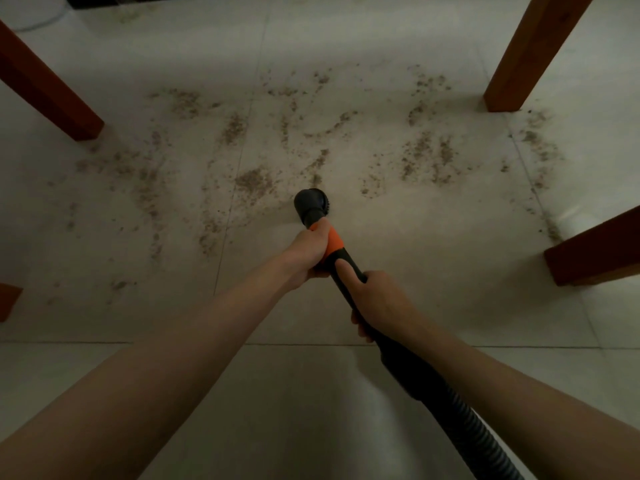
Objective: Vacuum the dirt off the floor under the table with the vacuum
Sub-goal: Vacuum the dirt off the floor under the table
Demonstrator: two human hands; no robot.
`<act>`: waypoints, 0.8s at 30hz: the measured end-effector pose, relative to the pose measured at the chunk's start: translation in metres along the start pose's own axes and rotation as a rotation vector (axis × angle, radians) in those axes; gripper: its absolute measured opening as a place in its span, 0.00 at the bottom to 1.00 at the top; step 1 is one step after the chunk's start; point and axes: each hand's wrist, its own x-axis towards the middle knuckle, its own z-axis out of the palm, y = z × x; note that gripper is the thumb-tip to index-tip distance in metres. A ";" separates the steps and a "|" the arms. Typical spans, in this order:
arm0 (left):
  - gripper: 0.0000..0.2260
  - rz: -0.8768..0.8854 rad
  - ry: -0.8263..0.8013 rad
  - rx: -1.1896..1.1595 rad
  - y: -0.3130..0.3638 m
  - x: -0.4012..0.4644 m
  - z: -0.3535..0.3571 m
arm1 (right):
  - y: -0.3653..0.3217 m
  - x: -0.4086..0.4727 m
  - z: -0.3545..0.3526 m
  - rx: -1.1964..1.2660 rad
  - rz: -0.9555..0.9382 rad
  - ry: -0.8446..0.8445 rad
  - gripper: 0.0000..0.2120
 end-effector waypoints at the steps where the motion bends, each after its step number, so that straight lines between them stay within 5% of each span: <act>1: 0.25 0.000 -0.006 0.012 0.002 0.000 0.003 | 0.001 0.000 -0.002 0.014 0.006 0.002 0.26; 24: 0.26 0.102 -0.092 0.169 0.040 0.012 0.100 | 0.047 0.008 -0.066 0.256 0.034 0.197 0.24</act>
